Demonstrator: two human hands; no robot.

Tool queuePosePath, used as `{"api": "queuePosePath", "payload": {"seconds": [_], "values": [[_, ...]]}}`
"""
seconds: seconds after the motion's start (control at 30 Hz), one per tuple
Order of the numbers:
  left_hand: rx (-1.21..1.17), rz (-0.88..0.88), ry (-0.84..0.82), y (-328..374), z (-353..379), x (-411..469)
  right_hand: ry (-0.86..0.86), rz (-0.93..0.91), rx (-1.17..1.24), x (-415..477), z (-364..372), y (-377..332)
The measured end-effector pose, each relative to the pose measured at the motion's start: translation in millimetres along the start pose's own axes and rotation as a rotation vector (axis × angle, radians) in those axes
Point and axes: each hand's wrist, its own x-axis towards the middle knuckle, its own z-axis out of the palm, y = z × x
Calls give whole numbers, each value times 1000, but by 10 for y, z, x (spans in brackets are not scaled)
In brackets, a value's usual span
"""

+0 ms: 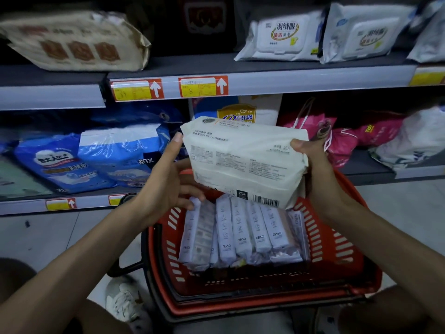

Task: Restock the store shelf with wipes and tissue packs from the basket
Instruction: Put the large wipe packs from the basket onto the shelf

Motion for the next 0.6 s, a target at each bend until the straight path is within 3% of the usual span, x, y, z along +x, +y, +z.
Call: {"api": "queuePosePath", "payload": {"seconds": [0.1, 0.27, 0.47, 0.6], "values": [[-77, 32, -84, 24, -34, -60, -28, -86, -75, -24, -14, -29], [-292, 168, -19, 70, -72, -153, -84, -229, -210, -77, -20, -152], [-381, 300, -10, 123, -74, -344, 102, -246, -119, -179, 98, -227], [-451, 414, -37, 356, -104, -466, 36, -217, -2, -273, 287, -373]]}}
